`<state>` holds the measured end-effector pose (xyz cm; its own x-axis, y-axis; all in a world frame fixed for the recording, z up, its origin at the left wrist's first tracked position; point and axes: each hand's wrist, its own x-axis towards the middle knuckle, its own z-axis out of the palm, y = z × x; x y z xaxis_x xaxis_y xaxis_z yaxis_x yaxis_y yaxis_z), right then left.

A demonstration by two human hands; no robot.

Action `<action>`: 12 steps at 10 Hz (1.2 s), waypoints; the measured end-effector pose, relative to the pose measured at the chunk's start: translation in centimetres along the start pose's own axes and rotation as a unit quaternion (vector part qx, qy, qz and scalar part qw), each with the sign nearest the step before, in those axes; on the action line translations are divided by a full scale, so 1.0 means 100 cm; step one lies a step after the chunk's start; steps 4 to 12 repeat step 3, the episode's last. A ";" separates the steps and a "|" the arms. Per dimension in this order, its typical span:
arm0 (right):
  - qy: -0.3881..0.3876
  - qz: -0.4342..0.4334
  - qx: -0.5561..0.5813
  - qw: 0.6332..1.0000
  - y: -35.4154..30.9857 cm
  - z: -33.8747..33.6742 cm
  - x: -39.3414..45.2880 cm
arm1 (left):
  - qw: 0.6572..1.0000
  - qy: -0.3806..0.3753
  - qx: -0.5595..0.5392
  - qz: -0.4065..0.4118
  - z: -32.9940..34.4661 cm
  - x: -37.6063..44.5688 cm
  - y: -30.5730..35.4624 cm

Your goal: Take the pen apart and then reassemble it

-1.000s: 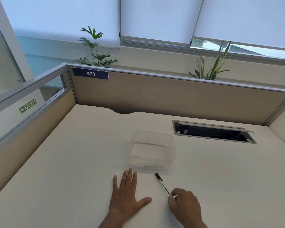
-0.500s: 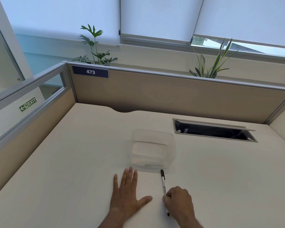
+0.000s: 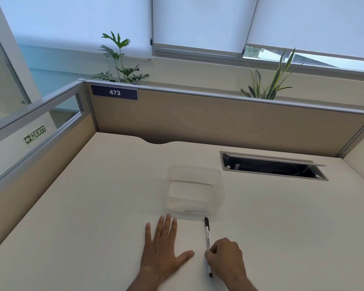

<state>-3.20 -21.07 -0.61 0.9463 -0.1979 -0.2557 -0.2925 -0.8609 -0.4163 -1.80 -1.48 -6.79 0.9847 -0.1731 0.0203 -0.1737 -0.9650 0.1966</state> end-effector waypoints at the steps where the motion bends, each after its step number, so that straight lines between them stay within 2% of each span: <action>1: -0.007 0.008 -0.003 1.000 -0.001 0.000 -0.001 | 1.000 0.011 0.002 0.006 0.004 0.001 -0.001; 2: 0.000 0.010 0.003 1.000 -0.004 -0.004 -0.002 | 1.000 0.024 0.000 0.007 0.005 0.002 -0.002; 3: 0.039 0.007 0.040 0.998 -0.004 -0.017 0.000 | 0.999 0.050 0.003 0.013 0.008 0.002 -0.001; 12: 0.039 0.007 0.040 0.998 -0.004 -0.017 0.000 | 0.999 0.050 0.003 0.013 0.008 0.002 -0.001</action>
